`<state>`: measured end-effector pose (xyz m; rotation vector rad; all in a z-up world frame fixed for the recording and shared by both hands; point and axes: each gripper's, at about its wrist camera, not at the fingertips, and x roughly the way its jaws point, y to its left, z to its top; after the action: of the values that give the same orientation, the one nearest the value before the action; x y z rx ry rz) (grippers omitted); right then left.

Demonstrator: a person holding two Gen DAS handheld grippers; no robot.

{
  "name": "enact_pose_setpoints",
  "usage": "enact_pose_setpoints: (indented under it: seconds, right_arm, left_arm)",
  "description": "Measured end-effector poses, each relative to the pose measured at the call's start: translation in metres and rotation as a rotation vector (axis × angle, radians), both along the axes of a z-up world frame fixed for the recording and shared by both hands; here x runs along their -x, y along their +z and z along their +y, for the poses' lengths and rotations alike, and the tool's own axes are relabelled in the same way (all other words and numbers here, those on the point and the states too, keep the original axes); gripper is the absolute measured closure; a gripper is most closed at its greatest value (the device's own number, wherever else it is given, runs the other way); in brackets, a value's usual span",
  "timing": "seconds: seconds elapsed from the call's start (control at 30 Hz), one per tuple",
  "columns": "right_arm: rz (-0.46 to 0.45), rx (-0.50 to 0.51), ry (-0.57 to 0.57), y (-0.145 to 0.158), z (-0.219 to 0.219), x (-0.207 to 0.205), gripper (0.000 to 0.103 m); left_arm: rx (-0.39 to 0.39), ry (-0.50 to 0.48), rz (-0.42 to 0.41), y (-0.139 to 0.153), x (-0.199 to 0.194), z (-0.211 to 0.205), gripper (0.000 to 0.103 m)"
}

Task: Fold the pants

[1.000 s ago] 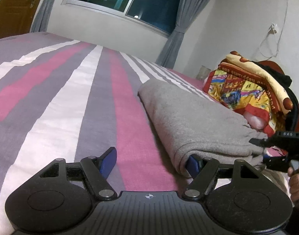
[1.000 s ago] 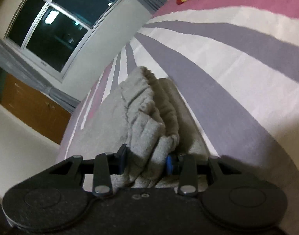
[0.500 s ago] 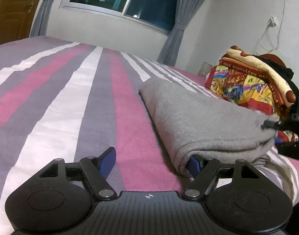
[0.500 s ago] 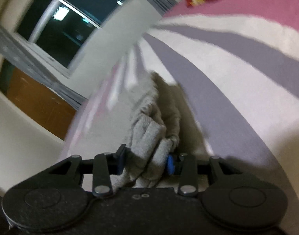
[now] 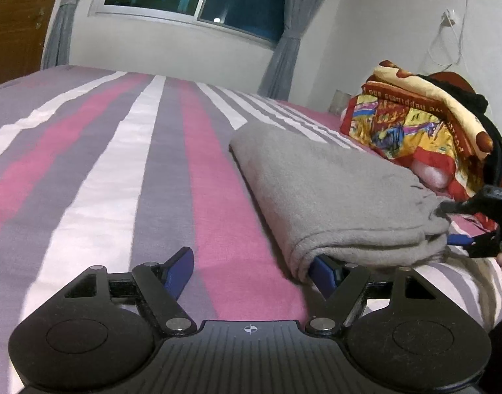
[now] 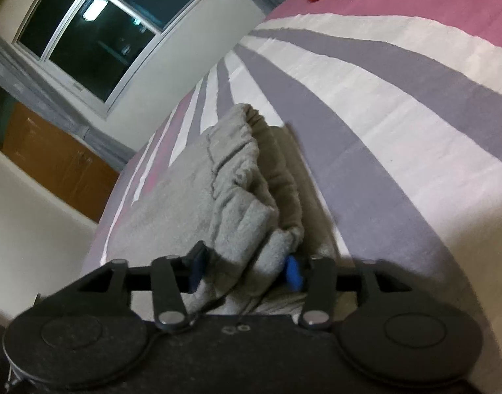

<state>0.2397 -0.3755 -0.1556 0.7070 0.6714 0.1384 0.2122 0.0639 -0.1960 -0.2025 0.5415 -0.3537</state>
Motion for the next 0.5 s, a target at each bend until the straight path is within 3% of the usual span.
enact_pose_setpoints:
  seconds: [0.03, 0.07, 0.17, 0.23, 0.4, 0.5]
  right_arm:
    - [-0.017, 0.035, -0.007, 0.007, -0.002, 0.004, 0.022]
    - [-0.032, 0.083, -0.016, 0.014, -0.005, 0.010, 0.014]
    - [-0.080, 0.164, -0.016, 0.031, -0.018, 0.021, 0.013]
    - [-0.105, 0.216, -0.018, 0.040, -0.023, 0.020, 0.012]
    - [-0.136, 0.303, 0.024, 0.051, -0.006, -0.008, 0.013]
    - [-0.129, 0.413, 0.080, 0.045, 0.016, -0.026, 0.014]
  left_arm:
    - [0.018, 0.001, 0.000, 0.003, 0.003, 0.004, 0.027]
    - [0.046, 0.004, -0.017, 0.006, 0.009, 0.008, 0.027]
    - [0.129, -0.015, -0.114, 0.022, 0.025, 0.014, 0.027]
    - [0.129, -0.021, -0.152, 0.033, 0.025, 0.010, 0.027]
    - [0.065, -0.018, -0.071, 0.043, -0.028, -0.017, 0.027]
    - [0.035, 0.006, 0.064, 0.027, -0.064, -0.027, 0.027]
